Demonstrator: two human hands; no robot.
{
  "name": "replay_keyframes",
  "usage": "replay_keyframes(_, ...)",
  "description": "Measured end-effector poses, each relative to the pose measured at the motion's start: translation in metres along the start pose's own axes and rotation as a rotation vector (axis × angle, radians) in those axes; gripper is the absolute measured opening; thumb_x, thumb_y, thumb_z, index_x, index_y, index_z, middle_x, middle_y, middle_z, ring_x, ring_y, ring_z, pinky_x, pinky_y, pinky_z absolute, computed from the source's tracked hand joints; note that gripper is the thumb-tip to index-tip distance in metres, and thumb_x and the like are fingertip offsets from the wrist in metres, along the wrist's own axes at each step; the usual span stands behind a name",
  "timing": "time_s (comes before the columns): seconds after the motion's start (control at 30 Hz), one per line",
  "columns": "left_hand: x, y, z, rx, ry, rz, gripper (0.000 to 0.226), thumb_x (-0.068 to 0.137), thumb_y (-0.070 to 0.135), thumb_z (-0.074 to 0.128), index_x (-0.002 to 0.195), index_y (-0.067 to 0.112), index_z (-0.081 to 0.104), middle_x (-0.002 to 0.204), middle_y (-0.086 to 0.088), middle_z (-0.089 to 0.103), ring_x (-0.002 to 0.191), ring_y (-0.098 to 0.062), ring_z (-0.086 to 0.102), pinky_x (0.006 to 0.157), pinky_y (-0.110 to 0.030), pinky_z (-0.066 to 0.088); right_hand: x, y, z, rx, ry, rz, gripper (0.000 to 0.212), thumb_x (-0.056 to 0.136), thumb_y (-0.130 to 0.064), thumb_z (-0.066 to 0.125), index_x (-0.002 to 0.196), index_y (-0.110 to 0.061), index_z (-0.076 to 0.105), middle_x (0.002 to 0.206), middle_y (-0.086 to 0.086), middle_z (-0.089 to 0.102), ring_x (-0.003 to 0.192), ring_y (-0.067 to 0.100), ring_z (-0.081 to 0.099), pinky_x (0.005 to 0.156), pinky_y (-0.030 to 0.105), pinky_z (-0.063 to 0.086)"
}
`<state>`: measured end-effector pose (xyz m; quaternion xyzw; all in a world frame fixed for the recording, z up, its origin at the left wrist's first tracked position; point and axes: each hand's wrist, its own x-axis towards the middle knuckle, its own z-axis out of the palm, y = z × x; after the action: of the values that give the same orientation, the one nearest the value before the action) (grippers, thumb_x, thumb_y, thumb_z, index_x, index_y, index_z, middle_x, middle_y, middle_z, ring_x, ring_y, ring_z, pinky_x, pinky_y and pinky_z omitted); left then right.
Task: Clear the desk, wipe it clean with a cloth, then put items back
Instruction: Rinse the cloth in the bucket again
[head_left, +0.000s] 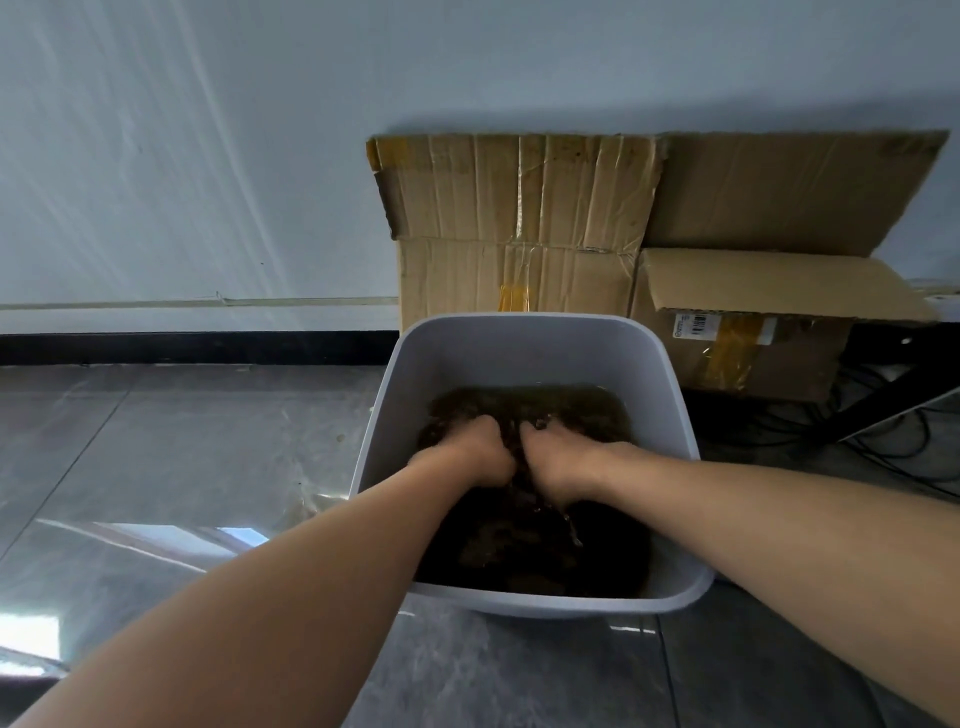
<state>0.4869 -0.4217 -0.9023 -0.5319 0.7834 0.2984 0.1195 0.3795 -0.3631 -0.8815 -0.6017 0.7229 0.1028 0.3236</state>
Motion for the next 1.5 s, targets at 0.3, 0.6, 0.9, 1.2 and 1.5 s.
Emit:
replay_keyframes(0.3,-0.004,0.008,0.004,-0.358,-0.282,-0.131,0.029,0.100,0.013,0.053,0.128,0.006,0.055,0.111,-0.010,0.061,0.080,-0.020,0.058,0.073,-0.034,0.053,0.012,-0.007,0.003,0.193,-0.024,0.085,0.037,0.097,-0.012,0.056,0.133,-0.004,0.053,0.133,0.015,0.058,0.119,0.030,0.058,0.092,0.032,0.048)
replay_keyframes(0.6,-0.005,0.019,-0.003,-1.370,-0.030,-0.470,0.029,0.105,0.023,0.039,0.095,0.004,0.059,0.060,-0.016,0.060,0.043,-0.026,0.057,0.034,-0.025,0.046,-0.005,-0.028,-0.002,0.863,0.292,0.220,0.032,0.104,-0.032,0.040,0.097,-0.007,0.058,0.084,0.014,0.062,0.057,0.023,0.053,0.042,0.023,0.040)
replay_keyframes(0.9,-0.017,0.025,-0.018,-1.134,-0.037,-0.310,0.024,0.101,0.016,0.048,0.108,0.002,0.066,0.087,-0.014,0.072,0.073,-0.027,0.070,0.066,-0.038,0.061,0.003,0.004,-0.015,0.149,0.263,0.120,0.013,0.098,-0.011,0.050,0.105,-0.011,0.062,0.114,0.010,0.063,0.094,0.028,0.061,0.077,0.030,0.043)
replay_keyframes(1.2,-0.002,0.013,0.012,0.025,0.100,-0.133,0.043,0.095,0.031,0.055,0.132,0.009,0.056,0.139,-0.020,0.049,0.124,-0.037,0.053,0.109,-0.040,0.040,0.012,0.002,-0.005,-0.050,0.040,0.146,0.046,0.099,-0.022,0.053,0.141,-0.003,0.048,0.143,0.016,0.051,0.130,0.031,0.052,0.106,0.038,0.043)
replay_keyframes(1.5,0.001,0.018,0.009,-0.997,-0.135,-0.375,0.020,0.101,0.014,0.045,0.087,0.007,0.059,0.077,-0.013,0.060,0.062,-0.024,0.057,0.059,-0.033,0.048,0.005,-0.016,0.002,0.581,0.240,0.305,0.019,0.095,-0.007,0.055,0.113,-0.001,0.060,0.109,0.014,0.066,0.095,0.029,0.067,0.060,0.029,0.049)
